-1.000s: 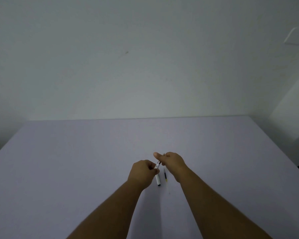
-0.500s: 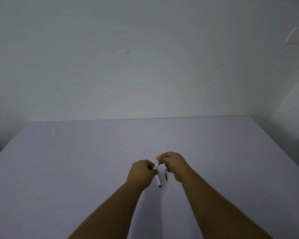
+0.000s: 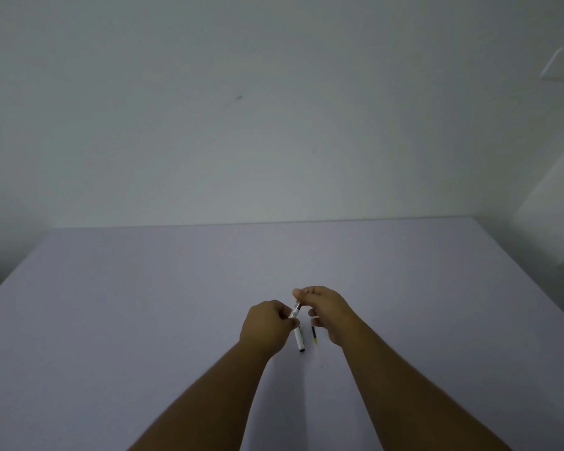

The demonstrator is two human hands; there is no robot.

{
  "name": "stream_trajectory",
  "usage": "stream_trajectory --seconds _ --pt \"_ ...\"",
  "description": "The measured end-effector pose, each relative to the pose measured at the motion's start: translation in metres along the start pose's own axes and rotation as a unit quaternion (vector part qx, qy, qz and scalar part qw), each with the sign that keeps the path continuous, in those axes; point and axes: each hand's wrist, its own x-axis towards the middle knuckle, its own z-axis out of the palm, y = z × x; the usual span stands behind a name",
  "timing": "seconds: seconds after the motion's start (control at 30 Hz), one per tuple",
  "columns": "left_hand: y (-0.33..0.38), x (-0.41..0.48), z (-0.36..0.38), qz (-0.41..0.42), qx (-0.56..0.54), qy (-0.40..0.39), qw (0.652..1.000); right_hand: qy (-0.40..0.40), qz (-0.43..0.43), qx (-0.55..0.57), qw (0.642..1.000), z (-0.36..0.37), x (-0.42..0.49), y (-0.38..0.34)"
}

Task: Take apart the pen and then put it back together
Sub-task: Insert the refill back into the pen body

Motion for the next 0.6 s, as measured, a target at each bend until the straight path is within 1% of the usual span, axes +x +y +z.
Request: stream_trajectory --seconds 0.07,0.13,0.2,0.27,0.4,0.43,0.5,0.6 --pt "0.0006 0.0008 -0.0006 -0.006 -0.010 -0.001 1.000 -0.010 -0.016 0.029 0.999 -0.0007 -0.0010 0.0003" --pt "-0.0002 0.0013 0.0002 -0.005 -0.004 0.003 1.000 0.001 -0.018 0.001 1.000 -0.0004 0.0002 -0.0001" --pt "-0.0006 0.0007 0.0019 -0.002 -0.002 0.006 1.000 0.025 0.000 -0.050 0.998 0.0007 0.0015 -0.0019" --pt "0.0010 0.0003 0.0028 -0.005 -0.008 0.005 1.000 0.035 0.009 -0.062 0.997 0.0014 0.0017 -0.0027" --pt "0.0026 0.0017 0.0002 -0.022 -0.015 0.002 1.000 0.009 0.001 0.023 1.000 -0.0012 0.0005 -0.0006" --pt "0.0021 0.0020 -0.0003 -0.024 -0.014 0.002 1.000 0.005 -0.009 0.026 1.000 -0.0023 0.0003 -0.0005" --pt "0.0008 0.0017 0.0003 -0.023 -0.010 -0.002 1.000 0.009 -0.012 0.008 1.000 -0.0029 0.0012 -0.0008" --pt "0.0002 -0.0001 0.0020 -0.019 -0.004 -0.010 1.000 0.022 0.014 -0.038 0.999 -0.0024 0.0012 -0.0036"
